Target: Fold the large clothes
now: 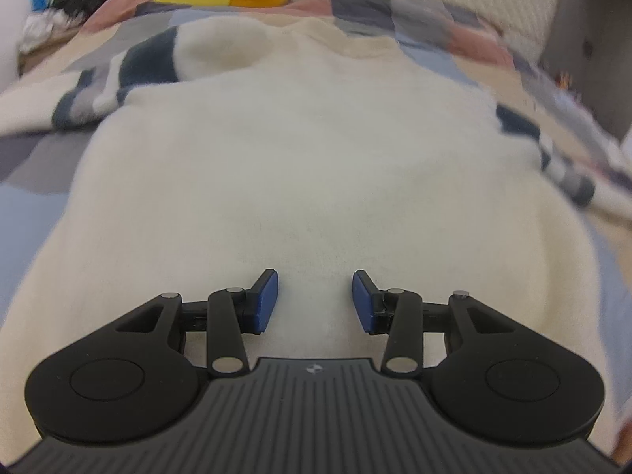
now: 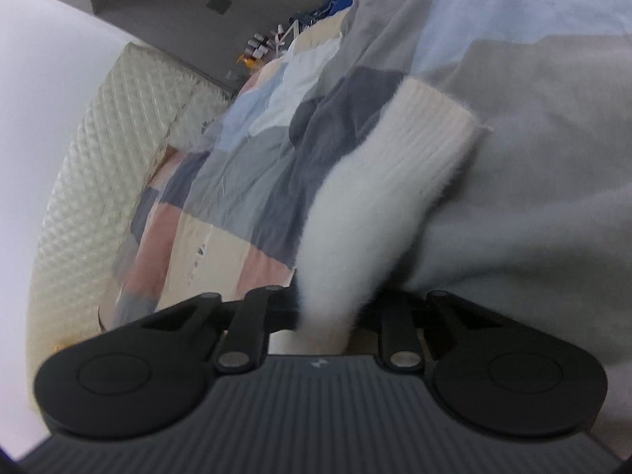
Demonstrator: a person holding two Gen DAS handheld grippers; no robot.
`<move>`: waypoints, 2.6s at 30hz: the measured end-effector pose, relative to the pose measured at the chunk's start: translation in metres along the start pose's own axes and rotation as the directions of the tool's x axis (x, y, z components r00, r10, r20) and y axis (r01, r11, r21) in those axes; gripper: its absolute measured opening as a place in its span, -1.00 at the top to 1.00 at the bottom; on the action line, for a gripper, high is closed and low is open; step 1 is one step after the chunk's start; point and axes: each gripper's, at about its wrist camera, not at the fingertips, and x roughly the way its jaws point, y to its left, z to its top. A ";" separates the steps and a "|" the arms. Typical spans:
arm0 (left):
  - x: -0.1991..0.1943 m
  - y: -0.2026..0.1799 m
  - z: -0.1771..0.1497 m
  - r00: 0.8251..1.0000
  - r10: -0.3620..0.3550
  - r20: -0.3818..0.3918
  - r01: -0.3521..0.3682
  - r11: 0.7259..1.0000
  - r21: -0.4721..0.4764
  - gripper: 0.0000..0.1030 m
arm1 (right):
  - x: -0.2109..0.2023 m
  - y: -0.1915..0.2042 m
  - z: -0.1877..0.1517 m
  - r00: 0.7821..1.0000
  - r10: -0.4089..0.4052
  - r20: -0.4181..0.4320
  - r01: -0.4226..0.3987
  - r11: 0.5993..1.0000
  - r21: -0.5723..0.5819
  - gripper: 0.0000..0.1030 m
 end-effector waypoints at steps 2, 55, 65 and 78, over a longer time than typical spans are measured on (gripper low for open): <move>0.003 -0.001 -0.002 1.000 0.011 -0.012 -0.011 1.000 0.003 0.07 | -0.005 0.014 0.004 1.000 -0.002 0.025 0.003 0.999 -0.043 0.65; -0.113 0.235 0.019 0.959 -0.134 0.251 0.248 0.827 -0.505 0.07 | -0.156 0.315 -0.511 0.918 0.186 -0.350 -0.378 0.143 -0.915 0.65; -0.085 0.235 0.022 0.965 -0.156 0.209 0.245 0.819 -0.519 0.07 | -0.151 0.293 -0.527 0.849 0.108 -0.518 -0.529 0.152 -0.835 -0.06; -0.086 0.205 0.033 0.947 -0.212 0.241 0.297 0.864 -0.406 0.07 | -0.193 0.267 -0.453 0.775 0.124 -0.620 -0.628 0.262 -0.733 -0.41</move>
